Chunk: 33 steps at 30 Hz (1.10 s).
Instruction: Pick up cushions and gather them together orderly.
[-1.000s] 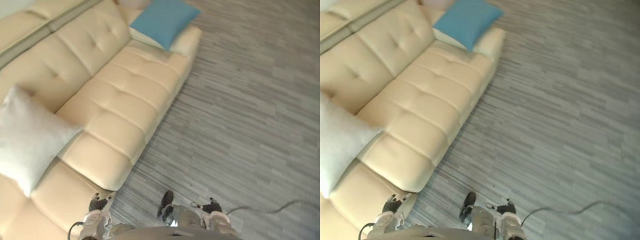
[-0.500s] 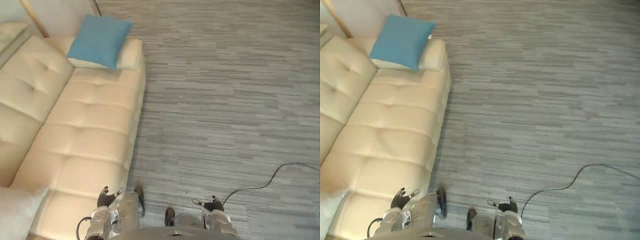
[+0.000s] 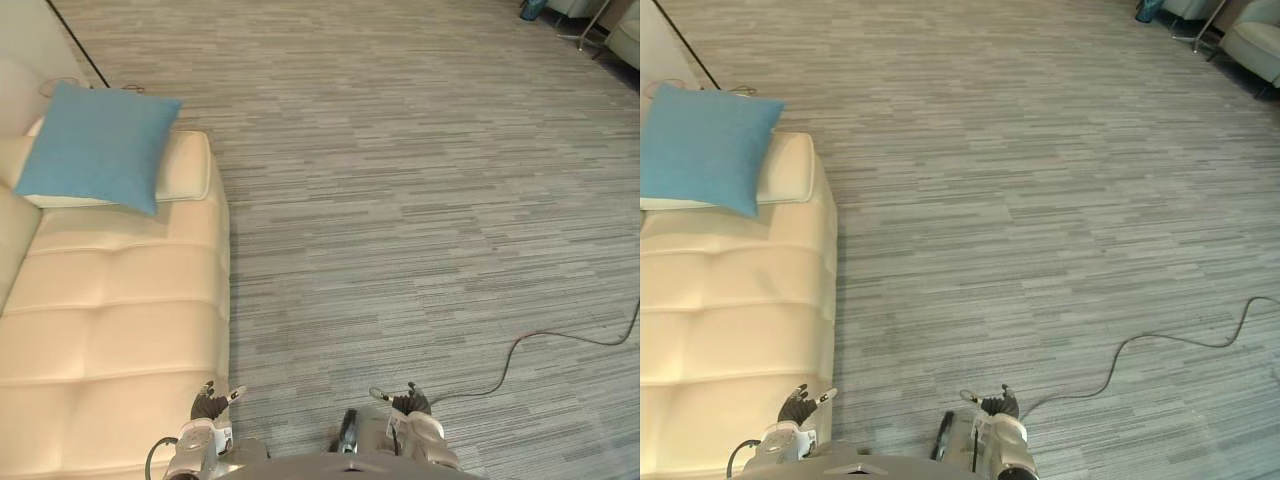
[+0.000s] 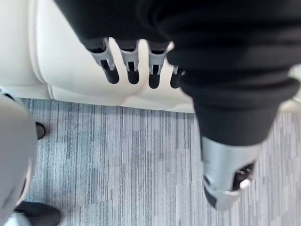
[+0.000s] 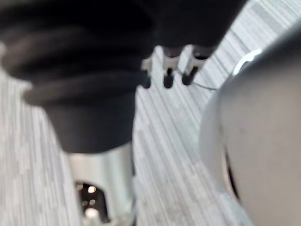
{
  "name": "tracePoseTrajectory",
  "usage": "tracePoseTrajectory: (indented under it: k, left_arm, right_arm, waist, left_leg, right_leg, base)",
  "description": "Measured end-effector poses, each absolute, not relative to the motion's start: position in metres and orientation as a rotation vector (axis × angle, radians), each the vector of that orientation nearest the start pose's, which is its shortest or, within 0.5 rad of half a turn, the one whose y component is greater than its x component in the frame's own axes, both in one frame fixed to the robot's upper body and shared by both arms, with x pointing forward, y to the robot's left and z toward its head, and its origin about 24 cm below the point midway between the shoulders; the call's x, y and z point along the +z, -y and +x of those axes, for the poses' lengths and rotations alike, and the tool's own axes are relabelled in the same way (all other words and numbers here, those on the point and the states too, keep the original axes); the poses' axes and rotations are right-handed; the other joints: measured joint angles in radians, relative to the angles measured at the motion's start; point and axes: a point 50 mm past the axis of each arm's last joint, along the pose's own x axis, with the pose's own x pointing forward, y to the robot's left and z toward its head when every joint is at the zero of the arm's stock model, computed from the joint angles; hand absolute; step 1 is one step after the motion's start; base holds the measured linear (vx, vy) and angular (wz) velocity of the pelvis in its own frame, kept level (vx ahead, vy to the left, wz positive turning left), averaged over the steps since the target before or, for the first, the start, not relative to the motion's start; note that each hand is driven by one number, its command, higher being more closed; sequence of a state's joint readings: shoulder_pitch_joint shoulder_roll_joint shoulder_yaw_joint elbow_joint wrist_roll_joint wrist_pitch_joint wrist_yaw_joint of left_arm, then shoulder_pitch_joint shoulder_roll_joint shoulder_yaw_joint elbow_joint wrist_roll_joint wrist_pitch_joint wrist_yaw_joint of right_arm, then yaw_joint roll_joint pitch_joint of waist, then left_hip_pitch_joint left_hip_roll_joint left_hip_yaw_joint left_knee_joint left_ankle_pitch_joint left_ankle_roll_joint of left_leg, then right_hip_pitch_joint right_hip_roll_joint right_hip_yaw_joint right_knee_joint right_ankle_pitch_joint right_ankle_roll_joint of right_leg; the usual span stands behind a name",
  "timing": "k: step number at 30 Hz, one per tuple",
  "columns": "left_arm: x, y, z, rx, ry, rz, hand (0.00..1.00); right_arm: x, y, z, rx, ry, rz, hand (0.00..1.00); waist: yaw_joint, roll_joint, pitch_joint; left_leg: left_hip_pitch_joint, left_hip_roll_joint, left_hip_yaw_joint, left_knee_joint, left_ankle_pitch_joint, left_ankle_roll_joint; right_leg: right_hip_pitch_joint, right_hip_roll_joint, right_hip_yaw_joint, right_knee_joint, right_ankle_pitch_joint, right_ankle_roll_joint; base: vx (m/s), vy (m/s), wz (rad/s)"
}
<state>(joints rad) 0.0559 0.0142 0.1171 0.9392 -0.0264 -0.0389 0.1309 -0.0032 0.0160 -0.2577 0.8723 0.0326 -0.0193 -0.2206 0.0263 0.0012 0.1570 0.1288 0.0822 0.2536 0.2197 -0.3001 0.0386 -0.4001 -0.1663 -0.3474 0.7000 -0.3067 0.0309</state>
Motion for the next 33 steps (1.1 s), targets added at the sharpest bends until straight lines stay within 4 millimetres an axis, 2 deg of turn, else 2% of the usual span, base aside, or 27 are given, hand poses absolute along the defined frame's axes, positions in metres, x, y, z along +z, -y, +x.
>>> tracePoseTrajectory:
  k: [1, 3, 4, 5, 6, 7, 8, 9, 11, 12, 13, 14, 16, 18, 19, 20, 21, 22, 23, 25, 26, 27, 28, 29, 31, 32, 33]
  left_arm:
    - [-0.149, -0.180, 0.128, 0.254, -0.965, 0.010, 0.00]
    - [-0.150, -0.182, 0.127, 0.248, -0.976, 0.026, 0.00]
    - [-0.150, -0.186, 0.126, 0.253, -0.978, 0.039, 0.00]
    - [-0.153, -0.183, 0.122, 0.257, -0.999, 0.038, 0.00]
    - [-0.153, -0.179, 0.124, 0.245, -0.998, 0.038, 0.00]
    - [-0.152, -0.177, 0.125, 0.242, -0.995, 0.033, 0.00]
    - [-0.153, -0.173, 0.126, 0.250, -0.994, 0.010, 0.00]
    - [-0.153, -0.172, 0.125, 0.266, -0.994, -0.009, 0.00]
    - [-0.152, -0.171, 0.125, 0.289, -0.988, -0.037, 0.00]
    - [-0.149, -0.174, 0.131, 0.295, -0.957, -0.035, 0.00]
    - [-0.146, -0.176, 0.134, 0.296, -0.939, -0.031, 0.00]
    - [-0.144, -0.177, 0.137, 0.299, -0.918, -0.030, 0.00]
    - [-0.142, -0.176, 0.138, 0.301, -0.899, -0.035, 0.00]
    - [-0.140, -0.175, 0.141, 0.301, -0.881, -0.040, 0.00]
    - [-0.140, -0.175, 0.141, 0.300, -0.879, -0.041, 0.00]
    - [-0.140, -0.174, 0.141, 0.302, -0.881, -0.044, 0.00]
    - [-0.141, -0.174, 0.140, 0.309, -0.883, -0.059, 0.00]
    - [-0.141, -0.175, 0.140, 0.310, -0.883, -0.054, 0.00]
    - [-0.140, -0.180, 0.141, 0.318, -0.878, -0.045, 0.00]
    - [-0.139, -0.187, 0.141, 0.346, -0.873, -0.061, 0.00]
    - [-0.140, -0.188, 0.140, 0.359, -0.874, -0.073, 0.00]
    - [-0.145, -0.187, 0.129, 0.360, -0.917, -0.067, 0.00]
    - [-0.147, -0.188, 0.125, 0.356, -0.933, -0.060, 0.00]
    - [-0.147, -0.192, 0.126, 0.338, -0.941, -0.027, 0.00]
    - [-0.147, -0.195, 0.125, 0.321, -0.952, 0.003, 0.00]
    - [-0.148, -0.194, 0.123, 0.321, -0.964, -0.001, 0.00]
    - [-0.149, -0.192, 0.121, 0.326, -0.974, -0.003, 0.00]
  right_arm:
    - [-0.133, 0.196, 0.158, -0.454, -0.862, 0.054, 0.00]
    - [-0.135, 0.199, 0.154, -0.456, -0.882, 0.043, 0.00]
    - [-0.137, 0.199, 0.150, -0.459, -0.899, 0.041, 0.00]
    - [-0.136, 0.206, 0.151, -0.474, -0.896, 0.035, 0.00]
    - [-0.133, 0.212, 0.157, -0.479, -0.876, 0.019, 0.00]
    - [-0.131, 0.216, 0.160, -0.487, -0.869, 0.018, 0.00]
    - [-0.131, 0.220, 0.159, -0.508, -0.866, 0.027, 0.00]
    - [-0.131, 0.218, 0.158, -0.504, -0.869, 0.027, 0.00]
    - [-0.132, 0.217, 0.156, -0.493, -0.876, 0.017, 0.00]
    - [-0.133, 0.213, 0.154, -0.486, -0.881, 0.022, 0.00]
    - [-0.134, 0.211, 0.153, -0.485, -0.885, 0.029, 0.00]
    - [-0.135, 0.208, 0.153, -0.483, -0.888, 0.038, 0.00]
    - [-0.135, 0.206, 0.153, -0.488, -0.887, 0.050, 0.00]
    - [-0.134, 0.204, 0.157, -0.486, -0.880, 0.056, 0.00]
    - [-0.134, 0.205, 0.156, -0.490, -0.882, 0.056, 0.00]
    - [-0.134, 0.206, 0.155, -0.492, -0.884, 0.053, 0.00]
    - [-0.135, 0.207, 0.155, -0.492, -0.888, 0.048, 0.00]
    - [-0.135, 0.205, 0.155, -0.488, -0.892, 0.049, 0.00]
    - [-0.136, 0.201, 0.157, -0.477, -0.896, 0.056, 0.00]
    - [-0.136, 0.199, 0.160, -0.469, -0.900, 0.056, 0.00]
    - [-0.136, 0.200, 0.160, -0.466, -0.902, 0.048, 0.00]
    - [-0.139, 0.202, 0.153, -0.470, -0.925, 0.040, 0.00]
    - [-0.141, 0.202, 0.150, -0.470, -0.936, 0.039, 0.00]
    - [-0.144, 0.200, 0.145, -0.465, -0.961, 0.044, 0.00]
    - [-0.147, 0.202, 0.134, -0.476, -0.989, 0.042, 0.00]
    - [-0.150, 0.205, 0.124, -0.487, -1.016, 0.035, 0.00]
    - [-0.149, 0.209, 0.122, -0.499, -1.002, 0.033, 0.00]
  waist:
    - [-0.005, 0.002, 0.002]
    - [-0.014, -0.011, 0.008]
    - [-0.022, -0.022, 0.014]
    - [-0.028, 0.007, 0.024]
    - [-0.028, 0.037, 0.028]
    - [-0.030, 0.046, 0.031]
    - [-0.029, 0.069, 0.030]
    - [-0.030, 0.076, 0.035]
    - [-0.023, 0.081, 0.039]
    - [0.004, 0.082, 0.047]
    - [0.014, 0.076, 0.052]
    - [0.026, 0.061, 0.062]
    - [0.036, 0.064, 0.058]
    - [0.047, 0.064, 0.059]
    - [0.057, 0.061, 0.060]
    - [0.060, 0.064, 0.058]
    - [0.070, 0.061, 0.059]
    - [0.080, 0.045, 0.045]
    - [0.078, 0.021, 0.040]
    - [0.083, 0.010, 0.039]
    - [0.088, 0.006, 0.036]
    - [0.083, 0.015, 0.000]
    - [0.081, 0.018, -0.014]
    - [0.062, -0.028, -0.016]
    - [0.043, -0.041, -0.013]
    - [0.038, -0.037, -0.010]
    - [0.036, -0.027, -0.007]
  left_leg:
    - [0.021, 0.011, -0.002, -0.029, 0.005, -0.008]
    - [0.075, 0.009, -0.015, -0.072, 0.019, -0.034]
    - [0.104, 0.003, -0.033, -0.075, 0.018, -0.065]
    - [0.134, 0.029, -0.088, -0.066, 0.006, -0.094]
    - [0.123, 0.048, -0.121, -0.038, 0.034, -0.115]
    - [0.116, 0.053, -0.143, -0.013, 0.044, -0.122]
    - [0.077, 0.076, -0.180, 0.109, 0.079, -0.127]
    - [0.019, 0.093, -0.211, 0.265, 0.130, -0.126]
    - [-0.112, 0.130, -0.235, 0.559, 0.260, -0.147]
    - [-0.239, 0.179, -0.205, 0.815, 0.196, -0.132]
    - [-0.291, 0.185, -0.180, 0.871, 0.160, -0.127]
    - [-0.347, 0.181, -0.138, 0.866, 0.123, -0.115]
    - [-0.417, 0.164, -0.068, 0.737, 0.073, -0.096]
    - [-0.465, 0.118, -0.011, 0.459, 0.068, -0.086]
    - [-0.459, 0.067, 0.006, 0.209, 0.125, -0.094]
    - [-0.452, 0.052, 0.013, 0.107, 0.166, -0.097]
    - [-0.435, 0.037, 0.023, 0.047, 0.276, -0.077]
    - [-0.410, 0.003, 0.044, 0.013, 0.321, -0.023]
    - [-0.414, -0.015, 0.050, 0.041, 0.299, 0.011]
    - [-0.428, -0.012, 0.050, 0.148, 0.241, 0.041]
    - [-0.427, -0.010, 0.054, 0.211, 0.213, 0.047]
    - [-0.383, -0.007, 0.049, 0.202, 0.131, 0.037]
    - [-0.356, -0.013, 0.042, 0.174, 0.093, 0.032]
    - [-0.309, -0.067, 0.016, 0.150, 0.082, 0.039]
    - [-0.259, -0.102, -0.040, 0.131, 0.068, 0.050]
    - [-0.209, -0.115, -0.076, 0.114, 0.064, 0.054]
    - [-0.145, -0.118, -0.118, 0.074, 0.062, 0.055]
  right_leg:
    - [-0.033, 0.016, 0.002, -0.126, 0.060, 0.001]
    - [-0.031, 0.042, 0.035, -0.415, 0.238, 0.004]
    - [-0.018, 0.047, 0.072, -0.492, 0.345, 0.001]
    - [-0.001, 0.075, 0.100, -0.446, 0.438, -0.048]
    - [-0.019, 0.084, 0.097, -0.374, 0.383, -0.055]
    - [-0.027, 0.084, 0.094, -0.338, 0.355, -0.059]
    - [-0.017, 0.091, 0.078, -0.279, 0.283, -0.068]
    - [0.018, 0.098, 0.063, -0.268, 0.241, -0.071]
    - [0.092, 0.115, 0.050, -0.293, 0.201, -0.081]
    - [0.181, 0.138, 0.046, -0.326, 0.168, -0.092]
    - [0.235, 0.140, 0.044, -0.349, 0.149, -0.097]
    - [0.306, 0.137, 0.040, -0.393, 0.139, -0.087]
    - [0.383, 0.133, 0.036, -0.458, 0.142, -0.066]
    - [0.443, 0.117, 0.035, -0.515, 0.138, -0.035]
    - [0.482, 0.096, 0.033, -0.546, 0.127, -0.009]
    - [0.500, 0.093, 0.031, -0.560, 0.116, 0.000]
    - [0.527, 0.084, 0.035, -0.577, 0.105, 0.019]
    - [0.552, 0.069, 0.051, -0.600, 0.104, 0.029]
    - [0.563, 0.051, 0.066, -0.626, 0.133, 0.035]
    - [0.600, 0.035, 0.102, -0.642, 0.196, 0.045]
    - [0.604, 0.032, 0.133, -0.587, 0.208, 0.059]
    - [0.532, 0.019, 0.159, -0.378, 0.192, 0.097]
    - [0.490, 0.008, 0.167, -0.268, 0.188, 0.130]
    - [0.383, -0.045, 0.212, 0.007, 0.195, 0.225]
    - [0.316, -0.057, 0.220, 0.213, 0.175, 0.225]
    - [0.282, -0.054, 0.207, 0.295, 0.142, 0.185]
    - [0.229, -0.041, 0.187, 0.330, 0.094, 0.122]
  base:
    - [0.37, -0.129, 0.12]
    - [0.53, -0.216, 0.27]
    - [0.57, -0.271, 0.33]
    - [0.53, -0.246, 0.18]
    - [0.40, -0.187, 0.05]
    - [0.49, -0.223, -0.01]
    - [0.53, -0.244, 0.14]
    - [0.63, -0.294, 0.20]
    - [0.48, -0.176, 0.15]
    - [0.52, -0.136, 0.06]
    - [0.51, -0.100, 0.08]
    - [0.48, -0.053, 0.17]
    - [0.40, 0.014, 0.09]
    - [0.46, 0.127, 0.04]
    - [0.44, 0.169, 0.07]
    - [0.47, 0.217, 0.04]
    - [0.40, 0.183, -0.02]
    - [0.53, 0.182, 0.01]
    - [0.54, 0.168, 0.10]
    - [0.51, 0.200, 0.13]
    - [0.52, 0.263, -0.03]
    - [0.52, 0.261, -0.06]
    - [0.51, 0.225, 0.28]
    - [0.44, 0.114, 0.66]
    - [0.38, 0.045, 0.98]
    - [0.38, -0.005, 1.08]
    - [0.35, -0.011, 0.92]
